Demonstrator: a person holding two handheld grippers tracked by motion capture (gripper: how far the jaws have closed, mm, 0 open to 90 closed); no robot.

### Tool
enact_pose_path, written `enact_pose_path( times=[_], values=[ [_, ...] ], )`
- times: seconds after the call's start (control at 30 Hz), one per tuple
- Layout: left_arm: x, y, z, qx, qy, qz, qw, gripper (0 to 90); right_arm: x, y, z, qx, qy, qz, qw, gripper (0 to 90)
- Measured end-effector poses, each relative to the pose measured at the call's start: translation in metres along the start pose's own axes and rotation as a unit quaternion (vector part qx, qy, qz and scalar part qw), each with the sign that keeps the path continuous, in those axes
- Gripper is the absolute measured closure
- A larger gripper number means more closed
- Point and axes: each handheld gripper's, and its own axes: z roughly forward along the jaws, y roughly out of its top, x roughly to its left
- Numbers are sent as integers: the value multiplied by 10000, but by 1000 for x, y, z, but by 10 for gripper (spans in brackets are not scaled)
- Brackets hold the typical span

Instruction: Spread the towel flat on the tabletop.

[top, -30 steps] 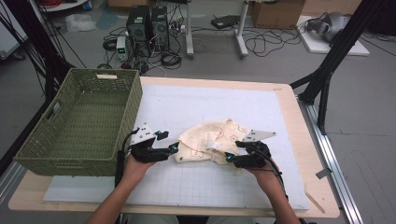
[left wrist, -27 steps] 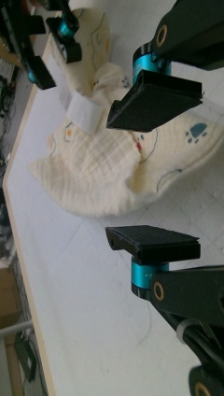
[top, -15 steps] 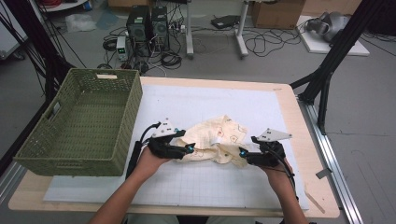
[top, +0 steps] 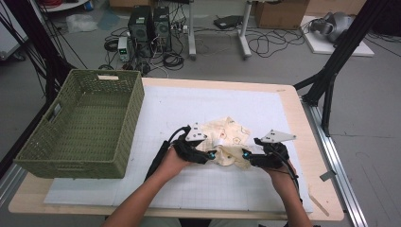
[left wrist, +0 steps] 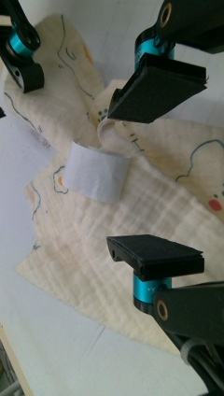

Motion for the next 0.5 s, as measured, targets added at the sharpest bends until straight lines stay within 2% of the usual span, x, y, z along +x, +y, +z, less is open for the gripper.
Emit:
enact_pose_path(
  times=[0.07, 0.1, 0.2, 0.23, 0.3, 0.4, 0.5],
  values=[
    [0, 0, 4, 100, 56, 14, 9999, 340, 0, 0, 0, -3, 2, 10, 10000, 345],
    [0, 0, 6, 211, 102, 33, 9997, 375, 0, 0, 0, 11, 2, 4, 10000, 345],
    [4, -1, 9, 536, 240, -132, 9982, 626, 1, 0, 1, 8, 16, -4, 10000, 345],
    [6, -1, 9, 509, 272, -209, 9981, 659, 1, 0, 1, 8, 11, 2, 10000, 345],
    [10, -1, 6, 354, 245, -316, 9986, 847, 1, 0, 1, 19, 8, -6, 10000, 345],
    [19, -1, 0, 56, 206, -619, 9979, 871, 2, 0, 2, 28, 14, -19, 10000, 345],
    [29, -2, -5, -97, 279, -917, 9953, 887, 3, 1, 4, 64, 37, 2, 10000, 345]
  ],
)
